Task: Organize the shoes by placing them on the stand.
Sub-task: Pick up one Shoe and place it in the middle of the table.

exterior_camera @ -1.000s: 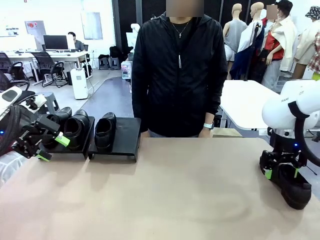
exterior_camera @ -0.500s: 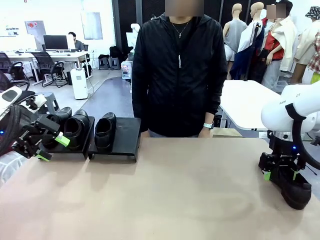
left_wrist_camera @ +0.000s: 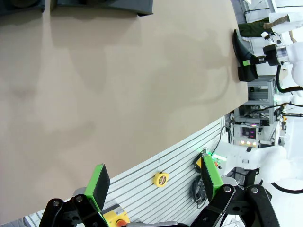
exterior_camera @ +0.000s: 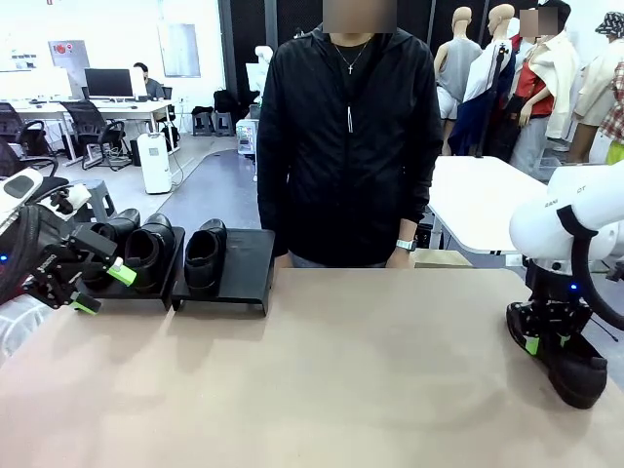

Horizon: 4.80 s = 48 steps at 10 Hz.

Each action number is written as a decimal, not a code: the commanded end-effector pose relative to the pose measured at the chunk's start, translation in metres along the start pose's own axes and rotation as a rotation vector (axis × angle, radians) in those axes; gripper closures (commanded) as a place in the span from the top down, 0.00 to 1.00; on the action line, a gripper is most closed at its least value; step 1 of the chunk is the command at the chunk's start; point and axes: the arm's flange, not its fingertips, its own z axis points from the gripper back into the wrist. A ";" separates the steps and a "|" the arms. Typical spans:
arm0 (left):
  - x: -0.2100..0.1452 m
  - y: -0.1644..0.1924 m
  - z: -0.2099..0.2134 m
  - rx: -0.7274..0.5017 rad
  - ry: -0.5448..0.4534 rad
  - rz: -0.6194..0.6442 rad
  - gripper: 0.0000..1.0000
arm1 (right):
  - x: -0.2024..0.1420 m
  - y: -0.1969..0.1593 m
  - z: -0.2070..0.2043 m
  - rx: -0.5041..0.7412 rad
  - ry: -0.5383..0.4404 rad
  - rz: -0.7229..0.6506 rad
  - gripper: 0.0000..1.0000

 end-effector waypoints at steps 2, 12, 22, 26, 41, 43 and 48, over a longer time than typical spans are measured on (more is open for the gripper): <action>-0.001 0.002 0.000 -0.015 -0.006 -0.004 1.00 | 0.000 -0.001 -0.004 -0.049 -0.015 -0.029 0.00; -0.001 0.002 0.000 -0.015 -0.006 -0.004 1.00 | -0.128 0.046 0.123 0.071 -0.263 -0.021 0.00; -0.001 0.002 0.000 -0.015 -0.006 -0.004 1.00 | -0.104 0.259 0.134 0.254 -0.186 0.029 0.00; -0.001 0.002 0.000 -0.015 -0.006 -0.004 1.00 | -0.093 0.396 0.105 0.343 -0.105 0.048 0.00; -0.001 0.002 0.000 -0.015 -0.006 -0.004 1.00 | -0.178 0.196 0.155 0.509 -0.149 0.631 1.00; -0.001 0.002 0.000 -0.015 -0.006 -0.004 1.00 | -0.203 0.105 0.138 0.639 -0.307 0.618 1.00; -0.001 0.002 0.000 -0.015 -0.006 -0.004 1.00 | -0.191 -0.005 0.055 0.807 -0.700 0.385 1.00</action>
